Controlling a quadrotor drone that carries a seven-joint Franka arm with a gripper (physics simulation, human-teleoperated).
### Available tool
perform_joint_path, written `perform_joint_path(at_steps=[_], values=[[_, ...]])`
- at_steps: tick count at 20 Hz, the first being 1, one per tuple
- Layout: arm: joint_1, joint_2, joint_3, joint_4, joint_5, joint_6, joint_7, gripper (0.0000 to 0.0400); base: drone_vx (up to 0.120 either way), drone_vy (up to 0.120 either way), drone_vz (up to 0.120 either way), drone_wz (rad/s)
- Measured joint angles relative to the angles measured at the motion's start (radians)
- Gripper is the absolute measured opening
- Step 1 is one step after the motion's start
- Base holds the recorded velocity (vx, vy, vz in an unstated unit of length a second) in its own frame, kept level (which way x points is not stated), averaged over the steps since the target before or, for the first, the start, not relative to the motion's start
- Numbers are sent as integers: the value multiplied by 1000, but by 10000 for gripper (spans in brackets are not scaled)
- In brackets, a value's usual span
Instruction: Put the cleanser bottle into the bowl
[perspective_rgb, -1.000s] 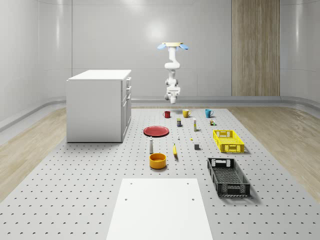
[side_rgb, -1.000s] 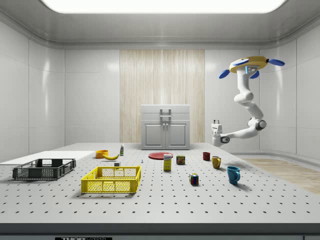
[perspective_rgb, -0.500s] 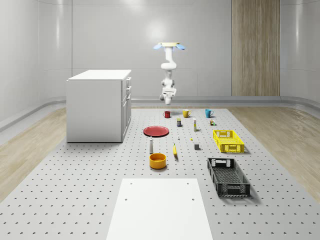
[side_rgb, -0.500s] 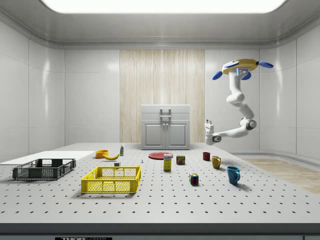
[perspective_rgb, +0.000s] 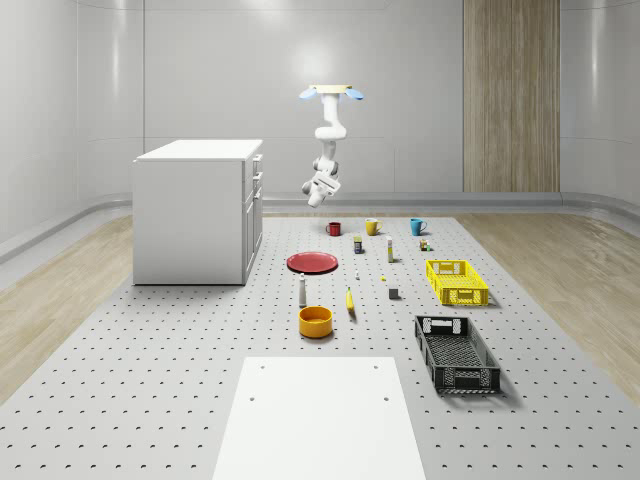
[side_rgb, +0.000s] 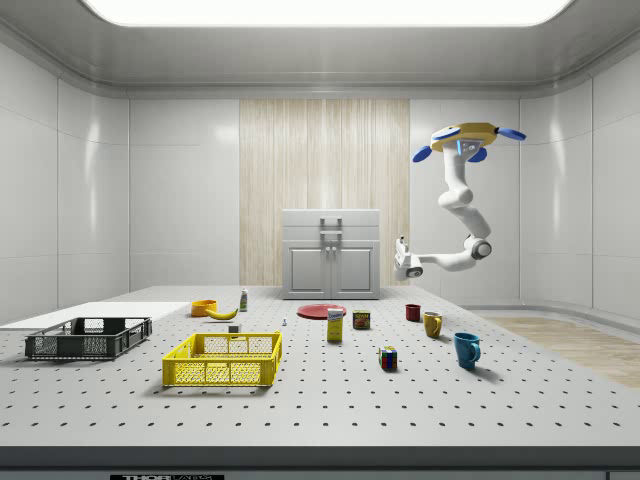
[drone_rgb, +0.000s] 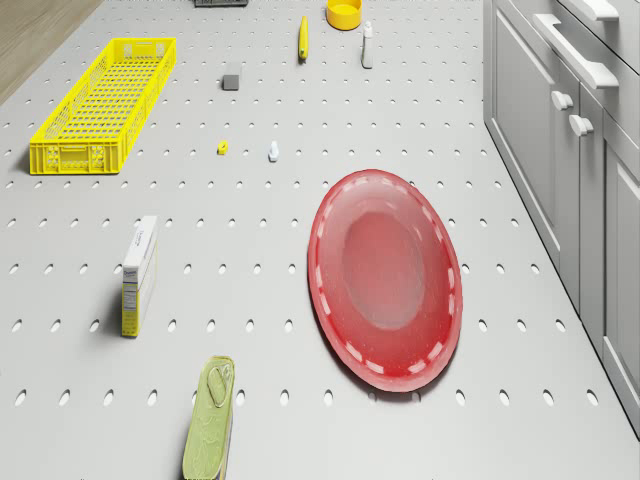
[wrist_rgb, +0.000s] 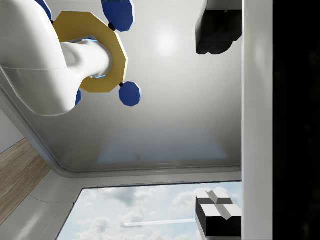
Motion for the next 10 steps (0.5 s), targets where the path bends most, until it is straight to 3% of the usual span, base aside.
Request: perform_joint_path(at_steps=[3, 6, 7, 10], values=[[-63, -25, 169, -109, -260, 13, 50, 400, 120, -120, 0, 0], [-155, -64, 362, -287, -587, 21, 137, 400, 120, -120, 0, 0], [-194, -79, 424, -353, -703, 17, 175, 400, 120, -120, -80, 0], [-337, -122, 586, -534, -1022, -20, 307, 400, 120, 0, -120, 0]])
